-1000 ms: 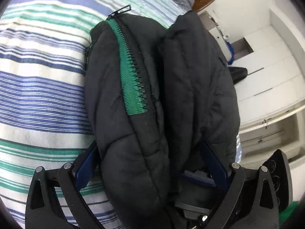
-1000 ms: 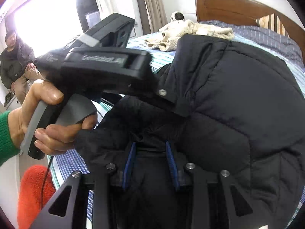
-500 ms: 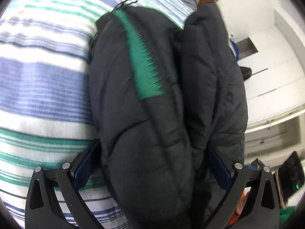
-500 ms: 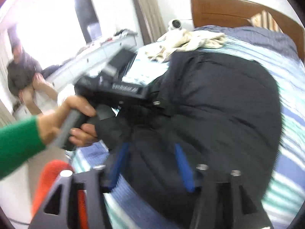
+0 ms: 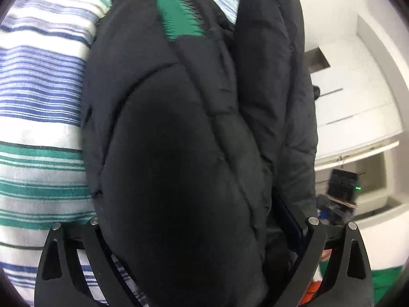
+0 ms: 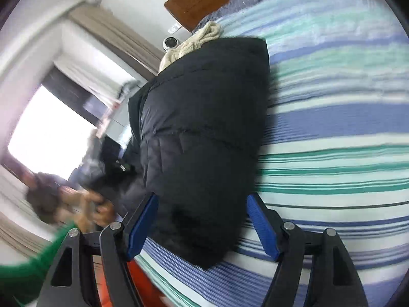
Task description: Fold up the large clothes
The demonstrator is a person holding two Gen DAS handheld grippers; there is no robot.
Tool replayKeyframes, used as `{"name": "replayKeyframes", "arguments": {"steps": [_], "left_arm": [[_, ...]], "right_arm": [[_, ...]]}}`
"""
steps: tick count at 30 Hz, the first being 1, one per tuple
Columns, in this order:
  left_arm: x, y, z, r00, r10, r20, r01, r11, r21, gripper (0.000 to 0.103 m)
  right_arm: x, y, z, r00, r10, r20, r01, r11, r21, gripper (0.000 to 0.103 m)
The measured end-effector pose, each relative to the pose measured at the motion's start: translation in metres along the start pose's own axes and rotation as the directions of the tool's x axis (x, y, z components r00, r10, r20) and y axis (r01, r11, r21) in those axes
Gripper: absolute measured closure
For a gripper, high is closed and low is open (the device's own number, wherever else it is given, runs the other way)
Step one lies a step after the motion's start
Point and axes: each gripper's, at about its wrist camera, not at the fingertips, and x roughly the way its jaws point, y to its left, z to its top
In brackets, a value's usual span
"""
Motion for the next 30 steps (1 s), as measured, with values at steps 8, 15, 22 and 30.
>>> {"name": "replayKeyframes", "arguments": {"steps": [8,15,22,30], "left_arm": [[0.01,-0.004,0.02,0.999,0.033,0.017,-0.032,0.999,-0.02,0.002],[-0.001,-0.015,0.023,0.997,0.059,0.051,-0.059,0.998,-0.003,0.019],[-0.029,-0.055,-0.008,0.976,0.123,0.18,-0.135,0.989,0.057,0.052],[-0.062,-0.113,-0.022,0.956,0.09,0.279,-0.129,0.983,0.127,0.053]], "right_arm": [[0.064,-0.032,0.023,0.976,0.202,-0.079,-0.187,0.969,0.164,0.016],[0.104,-0.023,0.042,0.982,0.182,-0.051,-0.175,0.977,0.12,0.01],[0.09,0.013,0.041,0.996,0.086,-0.008,-0.086,0.992,-0.094,0.038],[0.05,0.05,0.06,0.988,0.12,0.095,-0.092,0.962,-0.256,0.039]]}}
